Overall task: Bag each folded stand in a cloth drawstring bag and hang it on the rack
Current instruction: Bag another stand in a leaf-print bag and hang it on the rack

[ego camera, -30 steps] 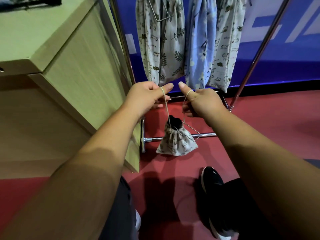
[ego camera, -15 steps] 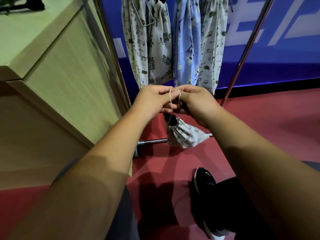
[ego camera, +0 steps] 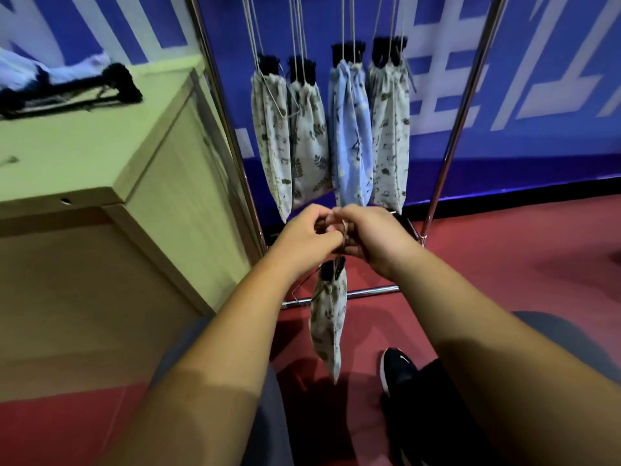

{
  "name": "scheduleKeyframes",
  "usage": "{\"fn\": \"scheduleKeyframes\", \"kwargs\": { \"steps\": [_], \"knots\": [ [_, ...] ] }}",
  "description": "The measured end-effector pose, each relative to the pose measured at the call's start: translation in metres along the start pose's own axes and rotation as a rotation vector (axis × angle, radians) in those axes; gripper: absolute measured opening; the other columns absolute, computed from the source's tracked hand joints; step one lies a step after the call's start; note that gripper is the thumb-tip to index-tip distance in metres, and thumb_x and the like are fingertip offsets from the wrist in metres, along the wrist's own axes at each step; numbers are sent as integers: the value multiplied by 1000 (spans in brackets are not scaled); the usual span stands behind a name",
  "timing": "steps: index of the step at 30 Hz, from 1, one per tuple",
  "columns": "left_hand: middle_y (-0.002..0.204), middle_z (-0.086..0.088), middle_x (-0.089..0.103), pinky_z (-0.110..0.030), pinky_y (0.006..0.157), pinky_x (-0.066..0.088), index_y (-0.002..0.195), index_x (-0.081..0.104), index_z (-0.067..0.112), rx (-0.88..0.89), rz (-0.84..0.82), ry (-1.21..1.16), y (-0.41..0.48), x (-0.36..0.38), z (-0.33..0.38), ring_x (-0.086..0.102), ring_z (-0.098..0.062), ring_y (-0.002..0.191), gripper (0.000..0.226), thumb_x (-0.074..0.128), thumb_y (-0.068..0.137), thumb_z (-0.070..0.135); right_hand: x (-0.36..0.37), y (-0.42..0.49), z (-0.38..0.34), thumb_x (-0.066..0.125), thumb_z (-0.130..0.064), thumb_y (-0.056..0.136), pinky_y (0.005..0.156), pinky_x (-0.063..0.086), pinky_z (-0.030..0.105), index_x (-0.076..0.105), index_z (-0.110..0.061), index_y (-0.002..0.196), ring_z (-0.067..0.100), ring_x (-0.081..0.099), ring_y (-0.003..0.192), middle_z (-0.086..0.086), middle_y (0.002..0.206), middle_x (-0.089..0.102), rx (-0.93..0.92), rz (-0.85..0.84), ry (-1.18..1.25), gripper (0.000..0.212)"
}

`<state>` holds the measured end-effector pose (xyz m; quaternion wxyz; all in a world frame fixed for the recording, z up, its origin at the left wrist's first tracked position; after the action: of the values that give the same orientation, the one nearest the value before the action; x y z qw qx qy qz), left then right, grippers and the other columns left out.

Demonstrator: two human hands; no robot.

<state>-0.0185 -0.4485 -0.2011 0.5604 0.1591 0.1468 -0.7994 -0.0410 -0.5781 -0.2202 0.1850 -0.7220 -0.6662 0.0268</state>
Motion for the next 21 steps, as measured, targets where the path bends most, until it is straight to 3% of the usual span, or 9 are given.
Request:
{"fn": "scheduleKeyframes", "kwargs": {
  "steps": [2, 4, 6, 8, 10, 11, 14, 19, 21],
  "knots": [
    [90, 8, 71, -30, 81, 48, 109, 70, 21, -20, -41, -159, -12, -2, 10, 64, -11, 82, 39, 65, 71, 20, -1, -16, -9, 67, -23, 95, 78, 52, 40, 79, -7, 100, 20, 63, 62, 9, 77, 72, -35, 8, -58, 21],
    [100, -3, 69, -31, 81, 46, 119, 66, 13, -29, -81, -296, -17, -5, 16, 65, -13, 84, 59, 54, 63, 3, -1, -33, -21, 63, -17, 101, 61, 47, 29, 77, -2, 100, 18, 56, 54, 8, 74, 70, -79, 22, -137, 20],
    [121, -6, 67, -27, 79, 47, 137, 58, 14, -12, -153, -289, -20, -3, 22, 68, -12, 100, 75, 48, 66, -11, 0, -50, -33, 60, -13, 103, 50, 40, 25, 75, -5, 92, 16, 49, 49, 5, 70, 67, -125, 27, -211, 21],
    [125, -6, 67, -24, 84, 51, 147, 53, 15, 27, -257, -205, -28, 5, 31, 67, -15, 113, 81, 51, 74, -21, 6, -67, -48, 58, -11, 103, 48, 38, 25, 74, -9, 85, 16, 46, 49, 4, 67, 66, -165, 6, -289, 24],
    [114, -9, 74, -32, 99, 56, 137, 64, 16, 54, -323, -143, -32, 11, 36, 71, -22, 114, 65, 68, 80, -15, 11, -78, -62, 58, -12, 103, 47, 39, 26, 74, -10, 83, 17, 48, 49, 4, 66, 66, -185, -12, -353, 26],
    [108, -7, 78, -33, 99, 57, 127, 70, 14, 61, -335, -98, -36, 13, 40, 74, -20, 108, 49, 73, 84, -11, 14, -86, -71, 59, -14, 104, 47, 39, 26, 74, -10, 81, 17, 49, 49, 4, 65, 65, -193, -7, -382, 27],
    [86, -2, 78, -33, 78, 56, 107, 73, 7, 47, -312, -101, -40, 17, 49, 72, -14, 76, 15, 66, 98, -4, 10, -103, -95, 64, -16, 101, 44, 39, 22, 75, -9, 78, 19, 51, 47, 6, 61, 63, -208, 43, -452, 26],
    [78, -5, 72, -28, 60, 53, 96, 72, 13, 44, -153, -25, -43, 8, 93, 65, -15, 58, 18, 63, 106, 24, -14, -133, -146, 67, -21, 96, 47, 38, 26, 78, -8, 86, 16, 46, 50, 2, 67, 59, -284, 176, -649, 20],
    [79, -8, 75, -42, 70, 60, 92, 73, 16, 127, -84, 81, -43, 1, 118, 73, -29, 70, 26, 66, 99, 39, -23, -145, -168, 68, -23, 95, 51, 39, 31, 77, -13, 81, 18, 46, 52, -2, 63, 58, -324, 225, -705, 19]
  ]
}}
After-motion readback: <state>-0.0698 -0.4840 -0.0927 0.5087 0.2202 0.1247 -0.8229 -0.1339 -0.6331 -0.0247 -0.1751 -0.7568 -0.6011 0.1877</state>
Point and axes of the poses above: each hand's wrist, its own y-axis towards the middle knuckle, its own x-axis out of the palm, z = x × y, the point moved 7 cm from there along y, towards the middle knuckle
